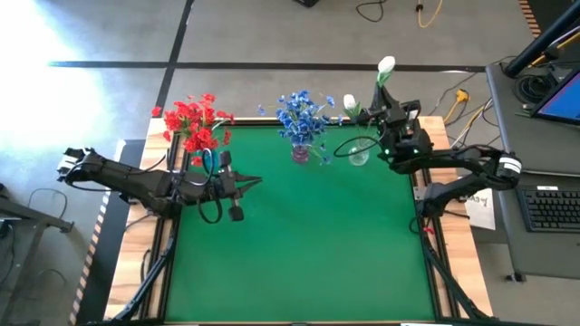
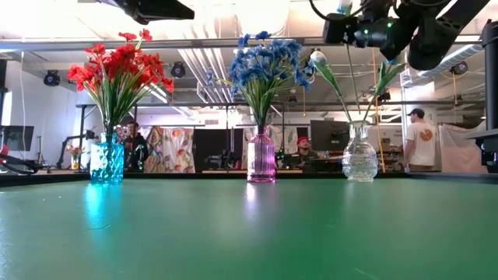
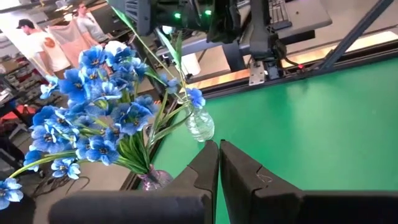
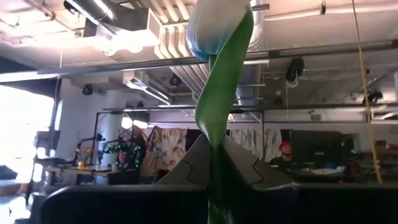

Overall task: Sort flowers into vase by color
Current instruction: Put the white flower into the transparent vase

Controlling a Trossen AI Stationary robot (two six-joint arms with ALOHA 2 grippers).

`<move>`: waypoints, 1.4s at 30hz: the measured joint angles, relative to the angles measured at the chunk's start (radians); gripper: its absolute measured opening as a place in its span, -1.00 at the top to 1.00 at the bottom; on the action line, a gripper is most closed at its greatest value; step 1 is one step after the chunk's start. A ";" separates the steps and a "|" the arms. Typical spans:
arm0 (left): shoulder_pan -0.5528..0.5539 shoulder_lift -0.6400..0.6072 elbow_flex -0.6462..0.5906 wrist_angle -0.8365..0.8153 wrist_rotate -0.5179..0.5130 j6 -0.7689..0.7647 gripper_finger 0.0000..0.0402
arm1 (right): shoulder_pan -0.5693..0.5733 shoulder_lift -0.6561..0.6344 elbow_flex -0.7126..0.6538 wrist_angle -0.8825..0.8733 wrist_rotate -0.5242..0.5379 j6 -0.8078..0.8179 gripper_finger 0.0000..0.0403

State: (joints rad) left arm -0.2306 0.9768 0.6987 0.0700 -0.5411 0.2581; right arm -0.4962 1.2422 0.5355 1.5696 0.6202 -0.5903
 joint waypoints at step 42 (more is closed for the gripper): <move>0.018 0.002 0.000 0.002 -0.001 0.021 1.00 | -0.027 0.095 -0.045 -0.034 0.034 0.129 0.94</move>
State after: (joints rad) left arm -0.2123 0.9783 0.6991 0.0719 -0.5423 0.2787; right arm -0.5236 1.3373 0.4908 1.5360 0.6544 -0.4616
